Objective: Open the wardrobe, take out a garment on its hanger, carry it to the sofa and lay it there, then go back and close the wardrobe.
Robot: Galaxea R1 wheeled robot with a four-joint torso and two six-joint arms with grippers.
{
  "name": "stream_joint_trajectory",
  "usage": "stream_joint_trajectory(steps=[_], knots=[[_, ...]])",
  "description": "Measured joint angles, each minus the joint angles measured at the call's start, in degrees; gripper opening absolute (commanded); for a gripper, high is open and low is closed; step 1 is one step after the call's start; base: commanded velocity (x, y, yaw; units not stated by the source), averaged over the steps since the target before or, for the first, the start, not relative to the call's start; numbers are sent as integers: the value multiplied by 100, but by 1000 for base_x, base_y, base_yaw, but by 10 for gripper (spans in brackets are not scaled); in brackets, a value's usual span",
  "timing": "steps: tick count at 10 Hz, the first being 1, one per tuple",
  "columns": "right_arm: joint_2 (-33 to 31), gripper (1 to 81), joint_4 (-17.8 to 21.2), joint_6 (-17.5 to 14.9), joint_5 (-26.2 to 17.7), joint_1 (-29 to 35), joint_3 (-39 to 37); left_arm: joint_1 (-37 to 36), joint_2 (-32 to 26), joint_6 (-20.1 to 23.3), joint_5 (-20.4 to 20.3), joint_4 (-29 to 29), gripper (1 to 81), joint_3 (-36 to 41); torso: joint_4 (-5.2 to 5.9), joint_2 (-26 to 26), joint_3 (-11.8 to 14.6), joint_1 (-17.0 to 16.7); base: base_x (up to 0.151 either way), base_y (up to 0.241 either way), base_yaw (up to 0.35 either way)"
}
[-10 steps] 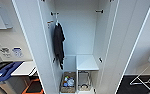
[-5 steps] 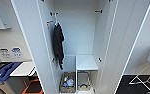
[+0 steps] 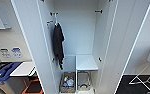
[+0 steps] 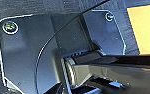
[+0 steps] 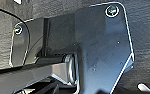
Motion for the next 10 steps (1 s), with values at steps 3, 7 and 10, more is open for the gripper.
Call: stream_joint_trajectory(steps=[3,7,10], knots=[[0,811,0,-1,-24,-66,0,76,0,-1,2,-2,811,0,0,-9,5,0,93,0,0],[2,811,0,-1,-7,-11,0,6,0,-4,-2,-5,811,0,0,-7,5,6,110,0,0],[0,811,0,-1,0,0,0,1,-1,-4,-2,-5,811,0,0,-7,5,8,115,0,0]])
